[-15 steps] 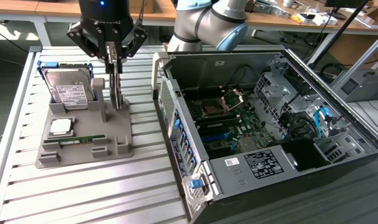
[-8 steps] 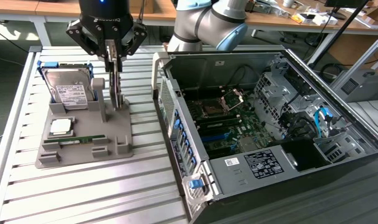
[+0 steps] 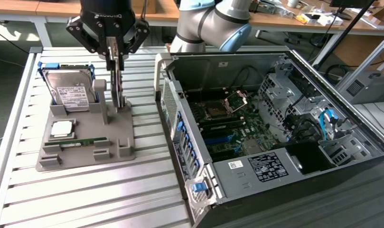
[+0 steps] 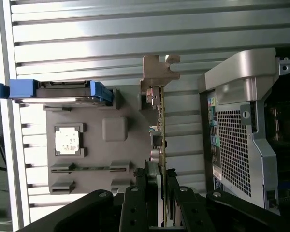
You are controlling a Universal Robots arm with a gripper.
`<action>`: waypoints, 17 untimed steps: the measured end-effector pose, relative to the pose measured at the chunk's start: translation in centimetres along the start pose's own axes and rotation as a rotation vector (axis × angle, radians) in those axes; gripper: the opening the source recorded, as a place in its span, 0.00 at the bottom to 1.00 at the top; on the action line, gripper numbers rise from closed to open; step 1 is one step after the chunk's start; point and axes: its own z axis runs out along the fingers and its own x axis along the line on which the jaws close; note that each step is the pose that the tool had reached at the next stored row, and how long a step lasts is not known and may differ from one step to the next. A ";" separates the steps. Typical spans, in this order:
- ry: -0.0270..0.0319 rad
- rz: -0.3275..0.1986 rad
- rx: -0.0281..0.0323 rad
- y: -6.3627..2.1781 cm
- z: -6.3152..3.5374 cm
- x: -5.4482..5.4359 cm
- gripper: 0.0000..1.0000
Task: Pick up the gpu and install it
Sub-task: 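Pick up the gpu and move the gpu toward the slot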
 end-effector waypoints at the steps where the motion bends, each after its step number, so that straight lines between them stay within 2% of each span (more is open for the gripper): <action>1: 0.0001 0.000 0.0000 0.00 -0.08 0.0 0.27; 17: 0.0000 0.000 0.0001 0.08 -1.78 0.0 0.27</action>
